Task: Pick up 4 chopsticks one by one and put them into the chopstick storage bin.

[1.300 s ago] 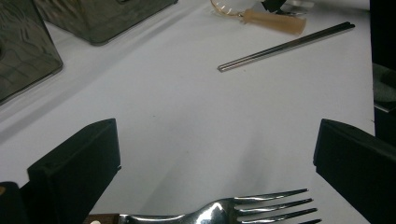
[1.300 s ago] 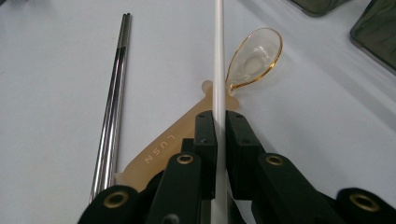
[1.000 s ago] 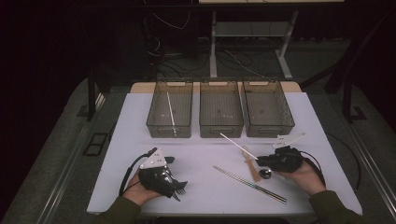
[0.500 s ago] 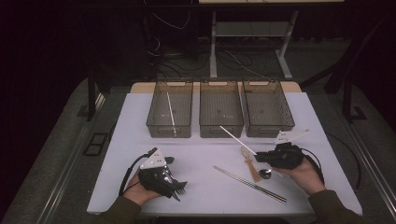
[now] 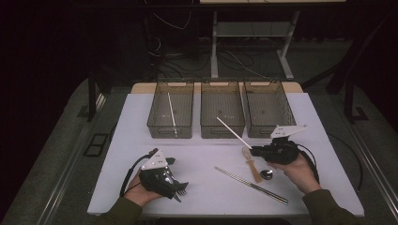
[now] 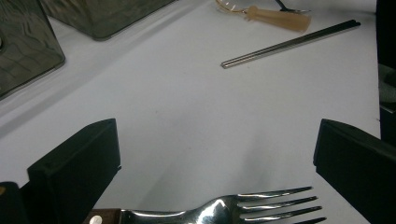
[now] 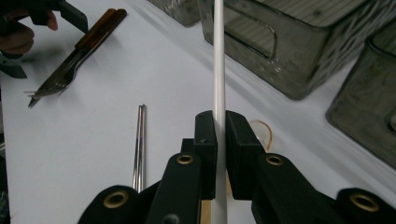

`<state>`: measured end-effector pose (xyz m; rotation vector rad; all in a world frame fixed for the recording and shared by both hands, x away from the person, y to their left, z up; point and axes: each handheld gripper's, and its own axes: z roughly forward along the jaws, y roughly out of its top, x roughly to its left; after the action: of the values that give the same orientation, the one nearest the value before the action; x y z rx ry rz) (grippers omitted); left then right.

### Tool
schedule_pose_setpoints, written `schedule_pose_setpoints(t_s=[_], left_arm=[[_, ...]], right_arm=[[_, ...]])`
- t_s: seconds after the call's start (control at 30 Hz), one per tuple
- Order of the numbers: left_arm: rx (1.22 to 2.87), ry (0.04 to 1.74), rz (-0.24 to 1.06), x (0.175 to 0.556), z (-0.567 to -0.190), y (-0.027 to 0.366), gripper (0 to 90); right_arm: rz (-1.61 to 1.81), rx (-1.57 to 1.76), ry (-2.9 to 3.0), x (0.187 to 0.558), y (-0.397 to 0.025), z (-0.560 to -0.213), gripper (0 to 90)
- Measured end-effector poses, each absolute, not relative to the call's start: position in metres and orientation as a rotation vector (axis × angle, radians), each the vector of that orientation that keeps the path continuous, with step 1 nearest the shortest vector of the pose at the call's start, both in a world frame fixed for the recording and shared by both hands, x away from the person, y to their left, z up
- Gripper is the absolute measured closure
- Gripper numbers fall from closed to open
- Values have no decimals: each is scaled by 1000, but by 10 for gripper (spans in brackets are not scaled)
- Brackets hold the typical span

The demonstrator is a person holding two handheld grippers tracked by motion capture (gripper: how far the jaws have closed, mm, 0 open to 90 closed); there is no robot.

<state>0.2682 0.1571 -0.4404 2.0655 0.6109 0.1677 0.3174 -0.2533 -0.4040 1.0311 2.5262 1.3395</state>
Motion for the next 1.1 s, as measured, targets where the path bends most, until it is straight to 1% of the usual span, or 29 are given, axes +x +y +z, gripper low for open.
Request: schedule_pose_setpoints(t_s=[0.27,0.67,1.1], left_arm=[[2056,614,162,268,-440,157,0],[2040,621,155,269,-441,157,0],[2038,621,153,269,-440,158,0]], right_arm=[[1395,1053,2493,324,-236,-398,843],[1385,1031,2511,337,-205,-394,846],[1362,1017,2525,354,-162,-381,846]])
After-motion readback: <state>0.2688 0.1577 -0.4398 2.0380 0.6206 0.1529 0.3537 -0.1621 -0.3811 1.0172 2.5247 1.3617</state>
